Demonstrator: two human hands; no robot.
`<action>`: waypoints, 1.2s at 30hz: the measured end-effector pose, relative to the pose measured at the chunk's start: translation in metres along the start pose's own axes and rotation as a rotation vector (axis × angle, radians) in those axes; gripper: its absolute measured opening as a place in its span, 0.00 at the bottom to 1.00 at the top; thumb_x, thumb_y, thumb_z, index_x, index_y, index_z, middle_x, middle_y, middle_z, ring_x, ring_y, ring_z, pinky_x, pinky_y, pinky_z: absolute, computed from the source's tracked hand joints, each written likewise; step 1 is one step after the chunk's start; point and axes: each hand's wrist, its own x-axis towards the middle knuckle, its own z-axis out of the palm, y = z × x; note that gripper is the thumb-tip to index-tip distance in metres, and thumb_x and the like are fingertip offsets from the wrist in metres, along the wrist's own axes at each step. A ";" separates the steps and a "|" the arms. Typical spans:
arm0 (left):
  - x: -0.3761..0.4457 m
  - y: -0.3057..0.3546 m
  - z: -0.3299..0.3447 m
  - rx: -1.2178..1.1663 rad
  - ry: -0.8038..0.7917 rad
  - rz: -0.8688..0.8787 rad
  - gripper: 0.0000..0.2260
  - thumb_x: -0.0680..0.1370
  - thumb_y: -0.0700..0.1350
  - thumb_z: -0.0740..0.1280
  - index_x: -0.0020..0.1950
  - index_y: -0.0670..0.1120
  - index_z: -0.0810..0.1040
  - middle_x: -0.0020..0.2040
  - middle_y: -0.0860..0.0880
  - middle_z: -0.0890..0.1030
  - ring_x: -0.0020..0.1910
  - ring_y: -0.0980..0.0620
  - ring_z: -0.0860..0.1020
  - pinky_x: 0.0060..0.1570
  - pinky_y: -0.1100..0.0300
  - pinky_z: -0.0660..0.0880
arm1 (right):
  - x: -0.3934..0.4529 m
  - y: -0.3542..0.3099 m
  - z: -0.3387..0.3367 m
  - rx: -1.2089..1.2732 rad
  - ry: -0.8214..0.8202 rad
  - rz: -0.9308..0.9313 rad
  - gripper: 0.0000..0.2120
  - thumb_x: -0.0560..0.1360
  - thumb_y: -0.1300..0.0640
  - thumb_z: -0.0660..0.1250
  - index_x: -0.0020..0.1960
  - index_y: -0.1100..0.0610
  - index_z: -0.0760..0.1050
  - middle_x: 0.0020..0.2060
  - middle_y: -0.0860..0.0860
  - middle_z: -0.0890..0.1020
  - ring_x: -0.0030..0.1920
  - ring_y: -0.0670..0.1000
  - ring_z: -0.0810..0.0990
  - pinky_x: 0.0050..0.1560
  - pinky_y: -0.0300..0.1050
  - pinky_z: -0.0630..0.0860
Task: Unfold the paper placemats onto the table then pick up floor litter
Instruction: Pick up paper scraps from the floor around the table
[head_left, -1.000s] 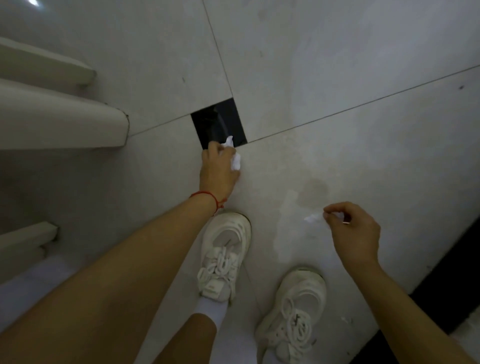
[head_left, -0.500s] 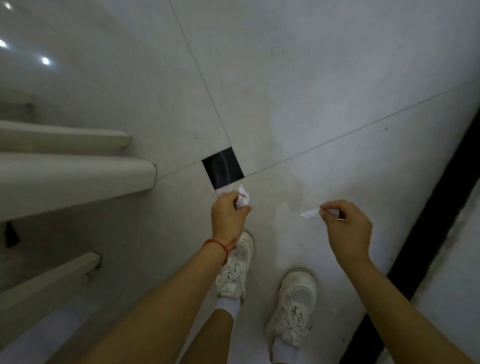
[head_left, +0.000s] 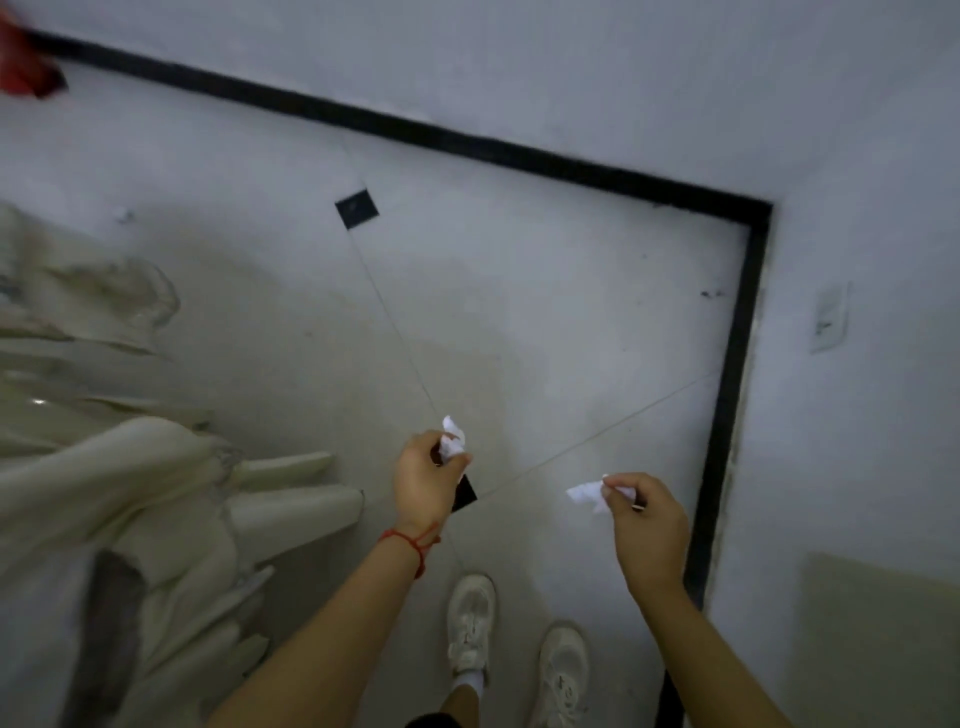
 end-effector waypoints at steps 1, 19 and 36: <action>-0.006 0.022 -0.011 -0.027 0.009 0.025 0.10 0.69 0.35 0.69 0.33 0.48 0.75 0.33 0.45 0.77 0.34 0.51 0.73 0.37 0.56 0.70 | -0.008 -0.020 -0.008 0.017 0.012 -0.001 0.04 0.72 0.66 0.67 0.45 0.61 0.79 0.40 0.54 0.80 0.40 0.43 0.77 0.46 0.33 0.76; -0.016 0.205 -0.119 -0.124 0.006 0.118 0.13 0.70 0.32 0.69 0.31 0.48 0.74 0.27 0.53 0.74 0.27 0.64 0.74 0.29 0.74 0.67 | 0.035 -0.210 -0.099 0.167 0.206 -0.081 0.05 0.71 0.69 0.67 0.45 0.63 0.79 0.41 0.56 0.80 0.43 0.53 0.77 0.38 0.20 0.70; 0.104 0.259 -0.216 -0.229 0.451 -0.177 0.05 0.68 0.38 0.73 0.34 0.40 0.78 0.28 0.44 0.77 0.30 0.50 0.73 0.33 0.59 0.69 | 0.219 -0.427 0.076 -0.004 -0.305 -0.303 0.06 0.70 0.68 0.68 0.40 0.58 0.78 0.40 0.57 0.81 0.42 0.54 0.79 0.37 0.21 0.70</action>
